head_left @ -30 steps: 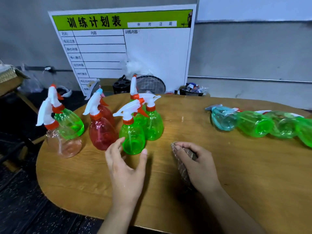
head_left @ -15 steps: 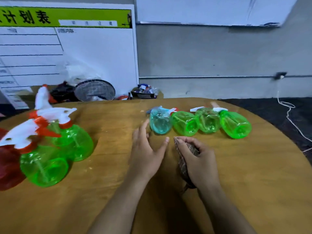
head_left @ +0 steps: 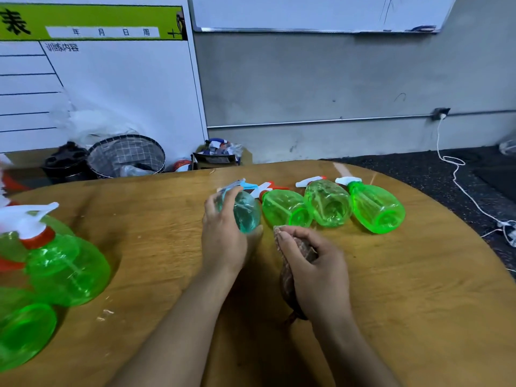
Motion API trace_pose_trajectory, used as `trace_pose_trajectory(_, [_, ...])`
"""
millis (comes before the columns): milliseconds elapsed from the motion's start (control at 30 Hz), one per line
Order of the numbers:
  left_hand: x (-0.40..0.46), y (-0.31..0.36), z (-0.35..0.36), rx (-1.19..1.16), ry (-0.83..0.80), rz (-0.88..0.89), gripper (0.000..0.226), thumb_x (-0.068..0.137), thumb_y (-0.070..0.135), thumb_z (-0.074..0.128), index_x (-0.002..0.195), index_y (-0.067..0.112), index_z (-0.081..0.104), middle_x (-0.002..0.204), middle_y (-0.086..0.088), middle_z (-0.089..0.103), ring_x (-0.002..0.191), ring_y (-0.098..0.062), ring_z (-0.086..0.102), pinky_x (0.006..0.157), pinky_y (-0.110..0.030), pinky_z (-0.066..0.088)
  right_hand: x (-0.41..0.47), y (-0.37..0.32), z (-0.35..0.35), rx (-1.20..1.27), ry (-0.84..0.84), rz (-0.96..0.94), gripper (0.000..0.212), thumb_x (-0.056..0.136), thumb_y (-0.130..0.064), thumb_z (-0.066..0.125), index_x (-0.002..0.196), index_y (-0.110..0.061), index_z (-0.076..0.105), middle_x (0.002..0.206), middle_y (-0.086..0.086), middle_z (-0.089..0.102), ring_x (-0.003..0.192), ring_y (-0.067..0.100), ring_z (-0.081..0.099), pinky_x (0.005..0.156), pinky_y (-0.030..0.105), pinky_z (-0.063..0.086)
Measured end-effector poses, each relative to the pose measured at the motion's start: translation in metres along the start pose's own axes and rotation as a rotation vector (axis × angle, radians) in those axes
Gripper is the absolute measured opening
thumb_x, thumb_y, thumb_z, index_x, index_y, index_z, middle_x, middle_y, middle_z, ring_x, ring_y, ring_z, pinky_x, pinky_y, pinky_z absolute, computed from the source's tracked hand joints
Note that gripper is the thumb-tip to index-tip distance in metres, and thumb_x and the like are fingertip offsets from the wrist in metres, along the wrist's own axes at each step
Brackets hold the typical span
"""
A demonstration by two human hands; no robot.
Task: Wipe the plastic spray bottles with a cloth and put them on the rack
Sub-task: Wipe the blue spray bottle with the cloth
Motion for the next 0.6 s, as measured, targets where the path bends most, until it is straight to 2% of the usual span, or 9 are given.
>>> trace_pose_trajectory(33, [-0.005,-0.001,-0.006,-0.035,0.023,0.003,0.085,0.081,0.026,0.090,0.155,0.033,0.048,0.157,-0.010,0.039,0.137,-0.032,0.052,0.112,-0.049,0.051,0.000,0.000,0.000,0.009,-0.005,0.008,0.007,0.097,-0.023,0.074,0.097,-0.027,0.081,0.090,-0.019,0.078,0.086,-0.003,0.072,0.073,0.010,0.051])
trace_pose_trajectory(100, [-0.017,-0.003,-0.022,-0.120,0.083,0.015,0.085,0.078,0.035,0.093,0.151,0.036,0.049,0.150,0.000,0.048,0.133,-0.017,0.052,0.110,-0.034,0.048,-0.002,-0.001,0.003,0.043,-0.022,0.032,0.009,0.098,-0.023,0.073,0.100,-0.028,0.080,0.093,-0.017,0.078,0.090,-0.001,0.073,0.077,0.016,0.056])
trace_pose_trajectory(167, [-0.031,0.001,-0.042,-0.295,0.134,0.022,0.084,0.076,0.039,0.096,0.147,0.037,0.051,0.142,0.009,0.057,0.129,-0.007,0.055,0.106,-0.024,0.047,-0.006,-0.004,0.008,0.098,-0.029,0.050,0.011,0.099,-0.021,0.072,0.103,-0.027,0.080,0.097,-0.016,0.078,0.094,0.000,0.073,0.082,0.018,0.057])
trace_pose_trajectory(300, [-0.066,0.021,-0.096,-0.848,0.246,-0.033,0.078,0.072,0.032,0.094,0.141,0.027,0.056,0.128,0.011,0.073,0.121,-0.010,0.069,0.097,-0.023,0.055,-0.030,-0.035,0.018,0.282,-0.015,0.051,0.015,0.099,-0.016,0.071,0.108,-0.022,0.081,0.103,-0.014,0.079,0.103,0.000,0.072,0.086,0.014,0.052])
trace_pose_trajectory(367, [-0.081,0.041,-0.123,-0.977,0.271,-0.028,0.079,0.071,0.035,0.091,0.141,0.026,0.057,0.131,0.005,0.074,0.123,-0.013,0.069,0.098,-0.025,0.055,-0.045,-0.059,0.021,0.387,-0.015,0.045,0.016,0.099,-0.016,0.070,0.110,-0.021,0.080,0.107,-0.012,0.079,0.105,0.001,0.071,0.087,0.012,0.051])
trace_pose_trajectory(500, [-0.109,0.082,-0.167,-1.153,0.233,-0.021,0.073,0.076,0.022,0.087,0.142,0.018,0.056,0.131,0.000,0.074,0.121,-0.013,0.070,0.095,-0.022,0.057,-0.073,-0.118,0.018,0.533,-0.021,-0.038,0.017,0.099,-0.012,0.067,0.112,-0.018,0.077,0.110,-0.011,0.079,0.108,0.004,0.071,0.092,0.017,0.053])
trace_pose_trajectory(600, [-0.137,0.111,-0.193,-1.235,0.168,-0.021,0.076,0.074,0.022,0.088,0.141,0.014,0.054,0.133,-0.009,0.073,0.121,-0.021,0.070,0.102,-0.034,0.057,-0.093,-0.168,0.008,0.599,-0.029,-0.111,0.017,0.100,-0.011,0.065,0.111,-0.017,0.075,0.110,-0.004,0.079,0.104,0.007,0.072,0.087,0.019,0.056])
Point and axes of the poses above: each hand's wrist, its own x-axis towards the middle knuckle, its own z-axis out of the palm, y = z × x, the point moved 9 cm from there along x, towards the middle knuckle
